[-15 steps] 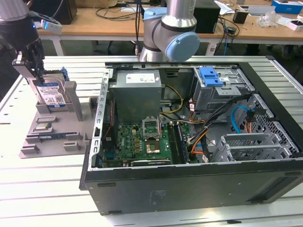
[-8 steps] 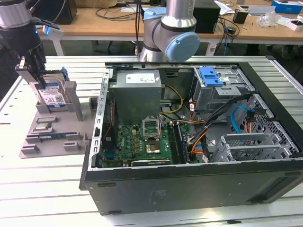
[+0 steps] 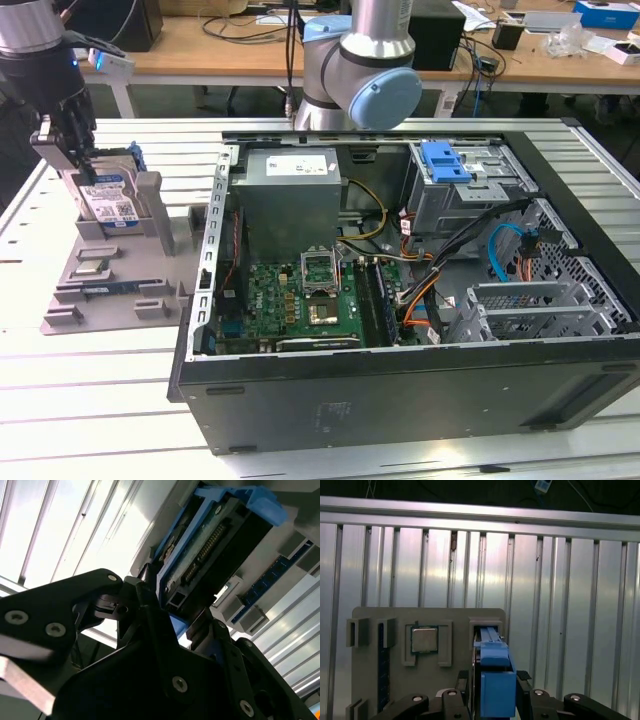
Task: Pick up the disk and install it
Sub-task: 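Pick up the disk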
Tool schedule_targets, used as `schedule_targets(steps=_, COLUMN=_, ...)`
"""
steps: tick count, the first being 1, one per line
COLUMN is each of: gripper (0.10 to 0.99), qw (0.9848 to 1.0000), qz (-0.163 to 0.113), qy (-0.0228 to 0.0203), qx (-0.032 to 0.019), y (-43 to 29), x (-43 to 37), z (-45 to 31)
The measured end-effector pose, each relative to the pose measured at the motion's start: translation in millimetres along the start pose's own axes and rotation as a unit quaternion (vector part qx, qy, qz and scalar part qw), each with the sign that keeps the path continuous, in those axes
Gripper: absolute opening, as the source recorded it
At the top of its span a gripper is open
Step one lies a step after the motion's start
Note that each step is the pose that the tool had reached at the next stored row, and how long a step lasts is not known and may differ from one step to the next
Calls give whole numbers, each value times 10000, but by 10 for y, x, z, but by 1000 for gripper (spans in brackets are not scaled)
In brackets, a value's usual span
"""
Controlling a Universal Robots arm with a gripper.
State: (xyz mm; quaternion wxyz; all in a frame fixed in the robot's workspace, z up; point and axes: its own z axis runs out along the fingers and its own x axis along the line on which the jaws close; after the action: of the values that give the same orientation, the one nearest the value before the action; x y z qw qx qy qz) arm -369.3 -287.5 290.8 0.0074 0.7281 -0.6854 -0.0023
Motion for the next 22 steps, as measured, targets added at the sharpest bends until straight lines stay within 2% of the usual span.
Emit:
schedule_targets(steps=2, gripper=467, qw=10000, qz=0, qy=0, qx=0, y=0, x=0, z=0)
schedule_targets(steps=3, gripper=400, qw=10000, qz=0, qy=1, qx=0, y=0, x=0, z=0)
schedule_targets(steps=5, gripper=400, qw=10000, qz=0, qy=0, qx=0, y=0, x=0, z=0)
schedule_targets(steps=6, gripper=365, qw=10000, qz=0, qy=0, qx=0, y=0, x=0, z=0)
schedule_targets(steps=19, gripper=365, qw=10000, qz=0, qy=6, qx=0, y=-1, x=-3, z=-8)
schedule_targets(steps=22, gripper=365, qw=10000, qz=0, qy=6, qx=0, y=-1, x=-4, z=-54)
